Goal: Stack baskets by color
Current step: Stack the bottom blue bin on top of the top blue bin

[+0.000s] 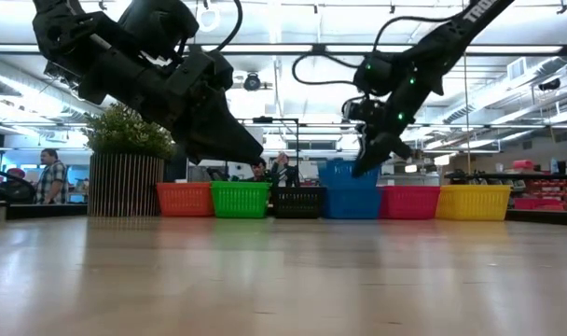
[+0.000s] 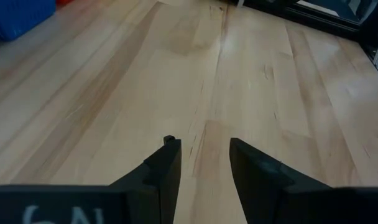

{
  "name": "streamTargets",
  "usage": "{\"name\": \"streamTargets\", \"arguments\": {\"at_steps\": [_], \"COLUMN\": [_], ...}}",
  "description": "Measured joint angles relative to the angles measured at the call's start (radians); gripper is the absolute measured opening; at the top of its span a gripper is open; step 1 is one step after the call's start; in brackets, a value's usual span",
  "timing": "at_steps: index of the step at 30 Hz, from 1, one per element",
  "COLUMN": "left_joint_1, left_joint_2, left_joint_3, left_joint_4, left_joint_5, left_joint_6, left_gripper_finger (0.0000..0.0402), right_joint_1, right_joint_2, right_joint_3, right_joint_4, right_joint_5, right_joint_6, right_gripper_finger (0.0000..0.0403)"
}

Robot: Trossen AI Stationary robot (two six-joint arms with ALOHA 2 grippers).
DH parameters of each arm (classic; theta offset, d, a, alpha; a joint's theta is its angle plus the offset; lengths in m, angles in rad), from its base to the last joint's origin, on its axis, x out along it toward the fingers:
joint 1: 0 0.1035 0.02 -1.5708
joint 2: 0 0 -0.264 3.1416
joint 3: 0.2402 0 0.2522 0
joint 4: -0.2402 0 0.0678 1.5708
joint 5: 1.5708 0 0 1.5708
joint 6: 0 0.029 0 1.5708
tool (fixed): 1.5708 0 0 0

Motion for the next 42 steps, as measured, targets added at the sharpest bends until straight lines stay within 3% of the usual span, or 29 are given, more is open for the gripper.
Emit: {"name": "streamTargets", "arguments": {"at_steps": [9,20,29,35,42], "left_joint_1": [0.000,0.000,0.000,0.000,0.000], "left_joint_2": [0.000,0.000,0.000,0.000,0.000], "left_joint_3": [0.000,0.000,0.000,0.000,0.000], "left_joint_4": [0.000,0.003,0.003,0.003,0.003], "left_joint_5": [0.000,0.000,0.000,0.000,0.000], "left_joint_6": [-0.005,-0.004,-0.004,-0.003,-0.003], "left_gripper_finger": [0.0142,0.0142,0.0142,0.0142,0.0142], "right_joint_1": [-0.024,-0.024,-0.024,-0.021,-0.021], "right_joint_2": [0.035,0.036,0.025,-0.064,-0.103], "right_joint_3": [0.000,0.000,0.000,0.000,0.000], "right_joint_4": [-0.026,-0.028,-0.030,-0.042,-0.035], "right_joint_5": [-0.028,-0.028,-0.006,0.003,-0.156], "right_joint_6": [0.011,0.026,0.026,0.055,0.254], "right_gripper_finger": [0.0006,0.0037,0.0093,0.0127,0.0103]}}
